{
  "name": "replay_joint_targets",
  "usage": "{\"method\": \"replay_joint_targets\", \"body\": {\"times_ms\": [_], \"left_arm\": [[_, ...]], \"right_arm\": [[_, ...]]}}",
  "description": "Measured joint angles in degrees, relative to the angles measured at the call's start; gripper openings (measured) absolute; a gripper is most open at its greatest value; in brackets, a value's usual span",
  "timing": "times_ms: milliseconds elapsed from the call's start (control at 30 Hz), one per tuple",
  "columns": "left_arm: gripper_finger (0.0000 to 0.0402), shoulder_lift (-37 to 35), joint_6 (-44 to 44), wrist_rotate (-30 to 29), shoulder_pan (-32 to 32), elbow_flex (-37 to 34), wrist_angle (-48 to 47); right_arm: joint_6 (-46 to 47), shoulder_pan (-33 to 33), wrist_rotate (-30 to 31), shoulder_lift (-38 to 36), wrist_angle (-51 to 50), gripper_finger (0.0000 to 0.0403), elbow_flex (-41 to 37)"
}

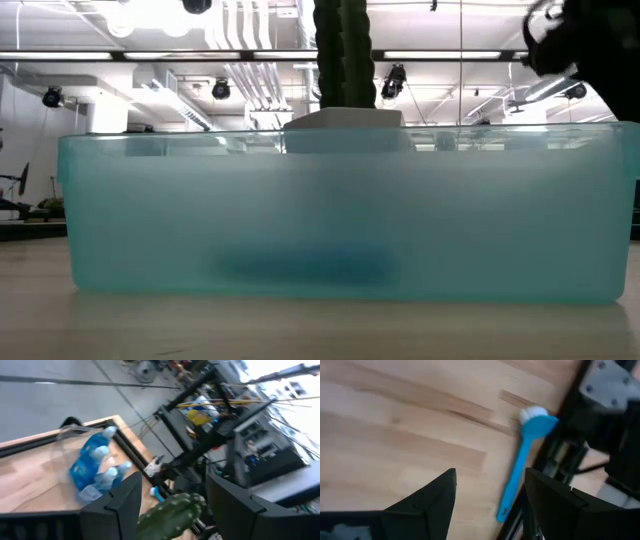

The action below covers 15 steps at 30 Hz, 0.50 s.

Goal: Pick & Place Kitchen Sink Supplies
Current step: Put the light blue dish brush into the left transparent bin

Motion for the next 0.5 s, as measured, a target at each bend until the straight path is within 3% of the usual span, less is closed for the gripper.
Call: {"method": "replay_joint_targets", "body": {"times_ms": [333,500], "left_arm": [[0.0211,0.0,-0.7,5.3,0.0,0.0,5.7],[0.0211,0.0,-0.7,6.6,0.0,0.0,5.7]], "right_arm": [[6.2,0.3,-5.3,0.1,13.0,0.0231,-13.5],[10.9,0.8,-7.4,0.1,13.9,0.0231,-17.3]]}}
